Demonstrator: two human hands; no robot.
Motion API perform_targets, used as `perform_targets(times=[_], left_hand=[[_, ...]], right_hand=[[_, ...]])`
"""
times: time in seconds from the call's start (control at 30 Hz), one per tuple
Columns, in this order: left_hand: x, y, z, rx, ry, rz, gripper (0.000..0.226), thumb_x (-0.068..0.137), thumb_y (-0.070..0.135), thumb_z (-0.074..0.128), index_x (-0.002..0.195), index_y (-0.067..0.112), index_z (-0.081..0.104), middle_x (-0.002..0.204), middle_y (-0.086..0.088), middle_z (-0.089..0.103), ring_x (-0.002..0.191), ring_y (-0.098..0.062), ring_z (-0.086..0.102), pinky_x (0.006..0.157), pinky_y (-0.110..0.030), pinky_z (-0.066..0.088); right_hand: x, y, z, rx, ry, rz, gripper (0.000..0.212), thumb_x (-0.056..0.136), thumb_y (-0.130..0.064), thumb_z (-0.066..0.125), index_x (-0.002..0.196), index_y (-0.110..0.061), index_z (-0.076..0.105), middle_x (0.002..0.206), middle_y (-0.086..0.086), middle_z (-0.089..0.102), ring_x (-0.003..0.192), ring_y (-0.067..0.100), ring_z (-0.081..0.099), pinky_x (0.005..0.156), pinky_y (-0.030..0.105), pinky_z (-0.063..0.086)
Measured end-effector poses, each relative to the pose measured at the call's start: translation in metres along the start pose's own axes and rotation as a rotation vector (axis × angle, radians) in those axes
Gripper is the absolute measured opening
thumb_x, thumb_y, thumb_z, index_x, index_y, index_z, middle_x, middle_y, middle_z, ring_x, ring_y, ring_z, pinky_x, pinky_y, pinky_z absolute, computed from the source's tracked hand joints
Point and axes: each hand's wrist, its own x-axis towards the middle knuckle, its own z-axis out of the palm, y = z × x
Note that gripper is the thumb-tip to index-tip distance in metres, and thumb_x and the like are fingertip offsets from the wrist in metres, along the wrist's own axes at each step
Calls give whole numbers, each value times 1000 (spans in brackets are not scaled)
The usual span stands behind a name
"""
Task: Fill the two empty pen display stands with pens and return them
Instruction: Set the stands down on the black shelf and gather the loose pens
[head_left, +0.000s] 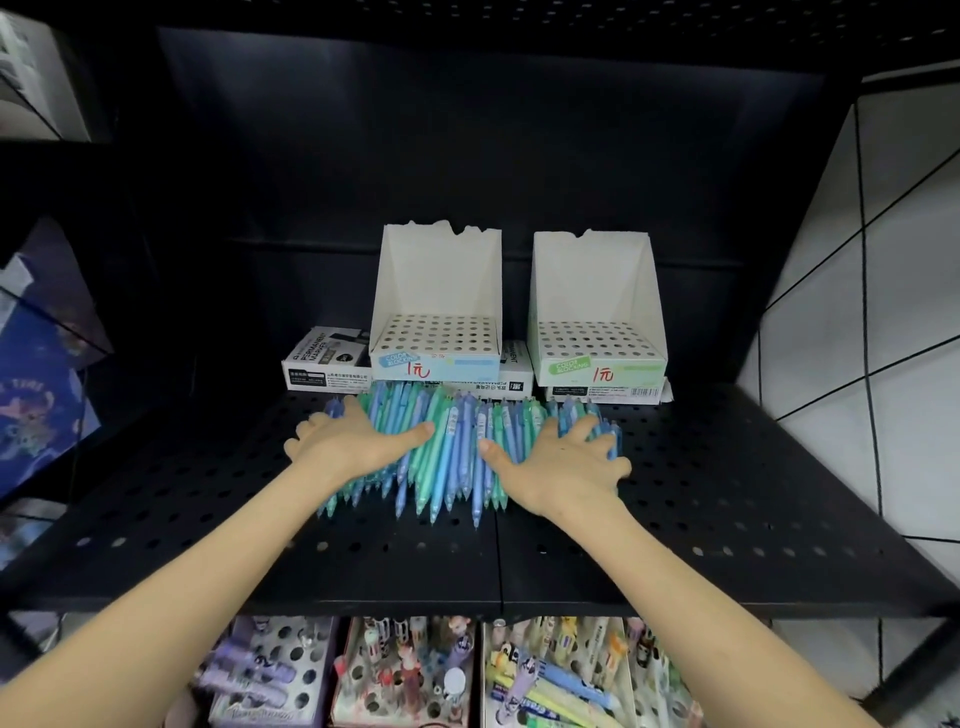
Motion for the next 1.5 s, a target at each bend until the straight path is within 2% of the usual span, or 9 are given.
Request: perform_targets(times=[0.23, 0.5, 0.8, 0.97, 1.17, 1.23, 1.3, 1.4, 1.5], left_hand=[[1, -5, 2, -10, 34, 15, 113, 63, 92, 27, 150, 26, -5, 156, -18, 3, 141, -36, 13, 110, -47, 20], [3, -5, 6, -33, 43, 49, 108, 65, 91, 21, 149, 30, -8, 157, -15, -7, 143, -38, 3, 111, -51, 17], [4, -15, 8, -100, 97, 94, 99, 68, 89, 17, 149, 36, -4, 157, -16, -4, 143, -39, 3, 112, -54, 17], [4, -18, 10, -122, 169, 130, 98, 69, 87, 18, 150, 33, 5, 156, -19, 6, 142, -39, 10, 111, -56, 21], [-3, -15, 9, -135, 281, 248, 82, 82, 72, 33, 149, 26, 18, 153, -22, 16, 141, -37, 15, 114, -52, 16], [-9, -10, 11, -178, 324, 331, 78, 84, 69, 38, 147, 24, 25, 152, -20, 21, 140, -35, 20, 114, -48, 20], [-14, -6, 12, -239, 347, 425, 81, 79, 71, 38, 144, 23, 33, 149, -17, 28, 137, -33, 27, 112, -47, 26], [-18, 5, 13, -256, 368, 521, 83, 73, 70, 34, 141, 23, 38, 147, -14, 34, 136, -30, 30, 111, -44, 28], [-18, 15, 14, -233, 381, 581, 84, 72, 73, 31, 140, 25, 40, 148, -11, 33, 137, -28, 28, 111, -43, 24]], right_hand=[[6, 6, -4, 110, -44, -12, 88, 84, -75, 10, 150, -18, -7, 155, 17, -14, 142, 39, -8, 109, 65, 4], [8, 22, -3, 242, -1, -102, 79, 88, -69, 14, 150, -23, -2, 157, 13, -9, 144, 33, -8, 113, 58, 4], [7, 47, 4, 548, 138, -239, 67, 94, -55, 34, 149, -21, 17, 157, 13, 4, 145, 28, 3, 116, 44, 16], [5, 65, 6, 635, 253, -265, 58, 95, -42, 43, 144, -13, 33, 153, 10, 25, 143, 20, 17, 111, 34, 24], [5, 76, 12, 671, 312, -260, 54, 93, -38, 50, 140, -12, 41, 150, 8, 32, 140, 19, 25, 111, 32, 23], [5, 79, 13, 670, 332, -272, 53, 93, -37, 52, 138, -12, 44, 148, 8, 36, 139, 20, 28, 111, 33, 25], [8, 85, 11, 683, 378, -281, 50, 92, -35, 54, 135, -10, 48, 143, 8, 42, 133, 21, 37, 107, 31, 30], [23, 96, 1, 730, 539, -246, 40, 91, -28, 56, 125, -7, 56, 126, 10, 55, 117, 23, 51, 90, 25, 37], [54, 105, -14, 775, 671, -104, 42, 93, -27, 53, 130, -7, 50, 125, 14, 56, 111, 28, 54, 82, 31, 41]])
